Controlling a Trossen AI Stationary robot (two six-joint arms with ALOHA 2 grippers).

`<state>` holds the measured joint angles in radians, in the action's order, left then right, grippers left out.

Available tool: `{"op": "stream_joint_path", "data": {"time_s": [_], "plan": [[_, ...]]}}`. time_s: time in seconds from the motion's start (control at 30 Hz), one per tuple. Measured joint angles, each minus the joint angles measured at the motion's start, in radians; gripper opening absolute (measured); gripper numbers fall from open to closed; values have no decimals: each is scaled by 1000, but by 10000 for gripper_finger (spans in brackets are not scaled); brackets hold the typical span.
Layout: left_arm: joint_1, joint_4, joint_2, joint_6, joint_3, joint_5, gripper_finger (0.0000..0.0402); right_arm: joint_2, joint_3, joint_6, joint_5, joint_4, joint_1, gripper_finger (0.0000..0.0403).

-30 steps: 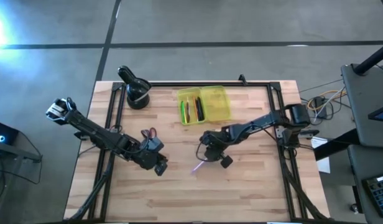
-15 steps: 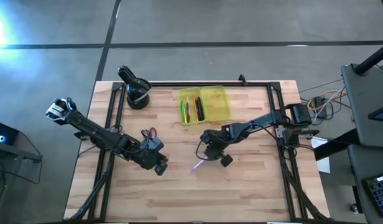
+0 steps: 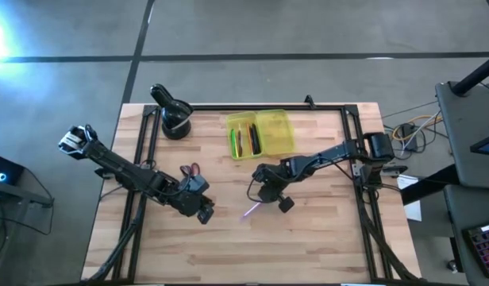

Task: Pick & place school supplies into a supply box
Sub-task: Put the purple pencil into the yellow supply box

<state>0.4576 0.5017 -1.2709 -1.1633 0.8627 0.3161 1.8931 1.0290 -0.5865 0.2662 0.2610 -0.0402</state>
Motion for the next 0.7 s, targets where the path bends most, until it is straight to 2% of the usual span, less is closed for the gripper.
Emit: {"op": "stream_joint_path", "data": {"time_s": [0.37,0.53,0.7], "plan": [[-2,4,0,0,0,0,62,4,-20,15,9,2,0,8],[-4,4,0,3,0,0,62,36,-34,78,179,-1,18,8],[-4,4,0,3,0,0,62,47,-41,140,219,-38,21,8]]}}
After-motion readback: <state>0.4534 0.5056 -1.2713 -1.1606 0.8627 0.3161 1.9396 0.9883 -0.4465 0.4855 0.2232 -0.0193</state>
